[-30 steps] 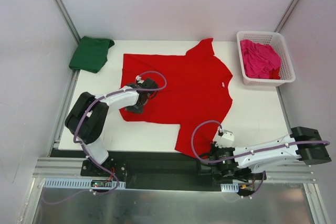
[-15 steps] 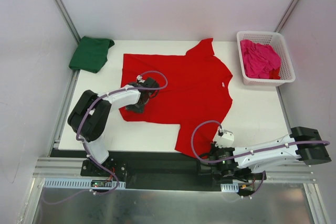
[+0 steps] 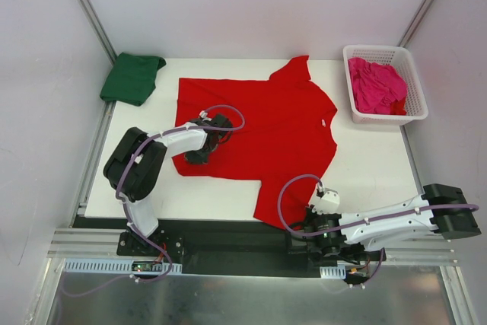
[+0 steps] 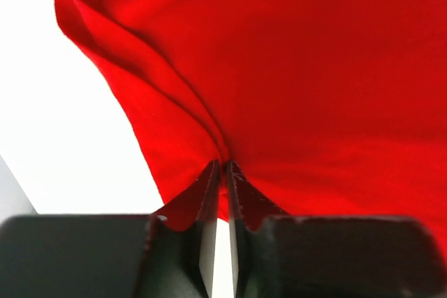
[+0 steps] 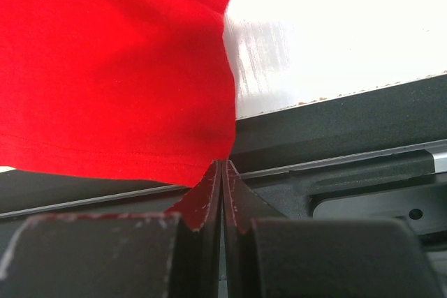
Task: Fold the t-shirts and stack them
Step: Grap the side of the flattened tshirt closest away from the robot with both arms
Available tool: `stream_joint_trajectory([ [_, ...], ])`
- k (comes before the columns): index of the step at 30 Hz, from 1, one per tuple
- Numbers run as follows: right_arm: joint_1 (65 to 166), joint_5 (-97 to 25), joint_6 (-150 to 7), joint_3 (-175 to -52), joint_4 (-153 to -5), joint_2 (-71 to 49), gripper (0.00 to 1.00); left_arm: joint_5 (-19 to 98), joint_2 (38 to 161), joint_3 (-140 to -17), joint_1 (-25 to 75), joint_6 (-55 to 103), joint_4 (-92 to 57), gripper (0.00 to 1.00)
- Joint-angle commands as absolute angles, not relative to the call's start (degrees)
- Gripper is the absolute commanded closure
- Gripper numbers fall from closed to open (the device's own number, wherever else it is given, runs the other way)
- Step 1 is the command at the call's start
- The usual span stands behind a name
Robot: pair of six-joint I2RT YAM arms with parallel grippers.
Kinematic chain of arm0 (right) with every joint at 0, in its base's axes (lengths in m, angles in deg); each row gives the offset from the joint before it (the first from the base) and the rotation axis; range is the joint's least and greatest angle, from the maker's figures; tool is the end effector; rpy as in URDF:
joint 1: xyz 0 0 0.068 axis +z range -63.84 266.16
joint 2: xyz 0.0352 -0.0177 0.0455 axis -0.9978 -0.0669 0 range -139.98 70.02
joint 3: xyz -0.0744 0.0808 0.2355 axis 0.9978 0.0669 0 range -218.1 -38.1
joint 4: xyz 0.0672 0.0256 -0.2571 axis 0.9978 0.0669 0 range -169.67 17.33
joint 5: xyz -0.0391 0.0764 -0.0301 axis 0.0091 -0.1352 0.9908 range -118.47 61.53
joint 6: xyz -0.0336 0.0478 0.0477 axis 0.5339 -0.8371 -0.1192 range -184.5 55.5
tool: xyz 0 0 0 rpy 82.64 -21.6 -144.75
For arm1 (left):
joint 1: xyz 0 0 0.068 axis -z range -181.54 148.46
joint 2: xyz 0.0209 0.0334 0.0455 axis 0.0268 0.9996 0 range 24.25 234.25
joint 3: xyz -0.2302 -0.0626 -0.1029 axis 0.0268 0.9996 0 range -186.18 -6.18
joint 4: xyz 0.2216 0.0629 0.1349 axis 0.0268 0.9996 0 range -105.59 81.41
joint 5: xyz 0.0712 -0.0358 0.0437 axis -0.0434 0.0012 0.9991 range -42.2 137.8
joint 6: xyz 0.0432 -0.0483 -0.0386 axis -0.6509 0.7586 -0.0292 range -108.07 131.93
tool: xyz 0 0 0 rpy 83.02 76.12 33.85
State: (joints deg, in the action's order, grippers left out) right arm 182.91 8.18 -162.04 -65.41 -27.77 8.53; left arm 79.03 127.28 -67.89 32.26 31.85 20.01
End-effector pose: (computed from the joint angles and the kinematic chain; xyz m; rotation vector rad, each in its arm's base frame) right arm 0.0201 0.1537 0.1175 0.0457 2.5084 0.1883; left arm 0.2957 -0.1580 0.1121 0.2358 2.6391 0.5229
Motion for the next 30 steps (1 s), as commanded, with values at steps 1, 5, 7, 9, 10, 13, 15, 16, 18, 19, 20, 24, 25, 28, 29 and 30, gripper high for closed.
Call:
stream_joint_trajectory([
  [1,183.3,9.9,-164.0,-65.6,-25.4,9.2,0.98,81.2,127.9,-69.2,32.7,31.4,22.4,0.96],
  [5,183.2,9.9,-164.0,-65.7,-25.3,8.8,0.98,81.2,127.8,-69.3,32.7,31.5,22.5,1.00],
  [7,183.3,10.0,-163.7,-66.4,-24.4,8.5,0.98,81.4,127.5,-69.1,32.7,31.6,22.6,1.00],
  [9,183.2,10.5,-163.3,-67.4,-23.2,7.4,0.98,81.6,126.8,-69.1,32.7,31.6,22.7,1.00],
  [10,183.2,11.0,-163.0,-69.0,-21.5,7.0,0.98,81.6,126.4,-69.1,32.7,31.6,22.9,1.00],
  [13,183.2,12.4,-161.8,-72.6,-18.2,4.7,0.98,81.9,124.0,-69.1,32.7,31.7,23.2,1.00],
  [15,183.2,13.0,-161.4,-74.2,-16.7,3.5,0.98,82.1,121.9,-69.2,32.7,31.7,23.4,1.00],
  [16,183.3,13.5,-161.3,-75.4,-15.4,3.3,0.98,82.2,121.1,-69.3,32.7,31.6,23.5,1.00],
  [18,183.2,14.2,-161.3,-76.4,-14.2,3.3,0.98,82.4,118.8,-69.3,32.7,31.5,23.8,1.00],
  [19,183.2,15.0,-161.4,-76.9,-12.5,3.5,0.98,82.5,118.1,-69.3,32.7,31.5,23.9,1.00],
  [20,183.2,15.4,-161.6,-77.8,-11.7,3.6,0.98,82.7,116.6,-69.3,32.6,31.6,24.0,1.00],
  [24,183.0,17.8,-162.5,-80.4,-6.7,4.1,0.98,83.0,112.6,-68.8,32.7,32.0,24.4,1.00],
  [25,182.8,18.9,-162.9,-80.9,-4.0,4.4,0.98,83.2,111.8,-68.6,32.7,32.1,24.3,1.00],
  [28,182.5,21.4,-164.3,-83.4,1.3,5.1,0.98,84.5,108.9,-68.2,32.7,32.3,24.7,1.00],
  [29,182.1,22.1,-164.6,-84.0,2.6,5.5,0.98,85.0,107.6,-68.1,32.6,32.6,24.8,1.00],
  [30,181.9,23.5,-164.6,-85.1,3.7,5.9,0.98,85.4,107.0,-67.9,32.6,32.8,24.8,1.00],
])
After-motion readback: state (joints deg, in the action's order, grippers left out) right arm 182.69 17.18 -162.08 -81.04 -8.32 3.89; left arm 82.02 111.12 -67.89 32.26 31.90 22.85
